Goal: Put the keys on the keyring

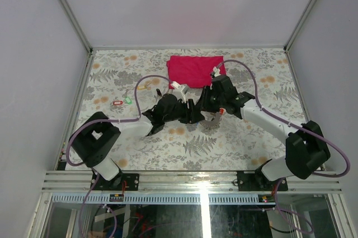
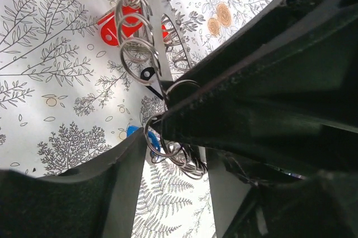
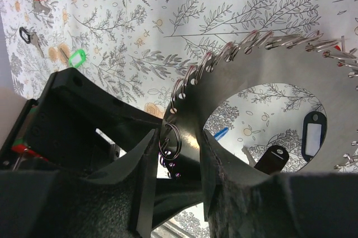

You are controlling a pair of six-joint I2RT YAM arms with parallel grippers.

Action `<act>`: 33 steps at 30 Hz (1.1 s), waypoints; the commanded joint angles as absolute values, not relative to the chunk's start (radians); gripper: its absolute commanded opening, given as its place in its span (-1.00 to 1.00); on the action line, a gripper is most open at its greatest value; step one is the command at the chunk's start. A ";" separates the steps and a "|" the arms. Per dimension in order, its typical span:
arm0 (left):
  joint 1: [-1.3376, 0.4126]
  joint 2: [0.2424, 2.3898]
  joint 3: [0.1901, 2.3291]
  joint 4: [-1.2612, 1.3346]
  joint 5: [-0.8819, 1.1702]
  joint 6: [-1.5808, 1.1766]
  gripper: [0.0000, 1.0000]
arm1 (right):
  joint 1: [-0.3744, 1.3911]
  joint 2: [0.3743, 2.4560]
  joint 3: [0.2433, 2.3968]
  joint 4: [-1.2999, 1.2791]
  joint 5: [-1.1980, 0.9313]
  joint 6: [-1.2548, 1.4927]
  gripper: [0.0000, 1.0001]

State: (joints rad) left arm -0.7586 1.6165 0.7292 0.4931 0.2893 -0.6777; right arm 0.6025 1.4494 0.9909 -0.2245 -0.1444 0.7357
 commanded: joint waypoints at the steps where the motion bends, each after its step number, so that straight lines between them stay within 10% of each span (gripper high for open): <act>1: -0.762 1.630 0.766 0.603 0.286 -0.699 -0.12 | 0.603 1.380 0.990 -0.160 -0.193 0.771 -0.78; 14: -0.762 1.621 0.784 0.587 0.287 -0.713 -1.00 | 0.603 1.321 0.961 -0.143 -0.200 0.805 -0.75; 24: -0.763 1.555 0.793 0.493 0.317 -0.678 -1.00 | 0.603 1.156 1.000 -0.259 -0.067 0.648 0.07; 33: -0.762 1.476 0.834 0.343 0.429 -0.627 -1.00 | 0.603 0.921 1.033 -0.466 0.036 0.410 0.35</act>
